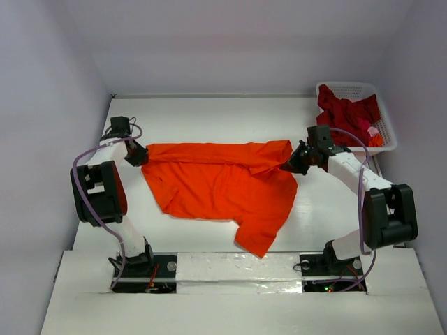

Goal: Fold and stack the t-shirts
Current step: Fold the tshirt

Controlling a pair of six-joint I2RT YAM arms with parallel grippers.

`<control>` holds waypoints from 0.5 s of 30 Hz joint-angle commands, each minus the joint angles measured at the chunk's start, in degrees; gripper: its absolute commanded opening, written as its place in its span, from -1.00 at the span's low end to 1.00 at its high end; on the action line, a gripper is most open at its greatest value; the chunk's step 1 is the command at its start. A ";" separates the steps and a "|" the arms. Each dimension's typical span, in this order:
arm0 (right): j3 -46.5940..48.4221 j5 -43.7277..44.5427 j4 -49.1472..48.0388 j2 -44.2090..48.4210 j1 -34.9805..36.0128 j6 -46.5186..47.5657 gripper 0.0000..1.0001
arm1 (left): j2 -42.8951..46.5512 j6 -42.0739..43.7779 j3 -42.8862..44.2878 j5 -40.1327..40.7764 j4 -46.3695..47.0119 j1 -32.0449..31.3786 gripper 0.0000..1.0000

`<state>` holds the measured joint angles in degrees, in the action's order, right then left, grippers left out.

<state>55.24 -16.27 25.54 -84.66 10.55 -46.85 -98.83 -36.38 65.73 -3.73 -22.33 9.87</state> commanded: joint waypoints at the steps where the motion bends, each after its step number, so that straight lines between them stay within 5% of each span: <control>1: -0.93 1.60 -0.67 2.22 0.35 -3.24 -1.00 | -0.05 0.87 -0.87 1.09 -0.17 0.41 -1.00; 15: -1.45 9.15 3.02 -1.21 -1.57 -7.03 -1.00 | -1.72 1.22 -0.70 2.32 -0.09 0.41 -1.00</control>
<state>54.35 -11.68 27.07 -85.60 10.04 -52.73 -100.07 -36.18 65.21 -2.72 -22.13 9.87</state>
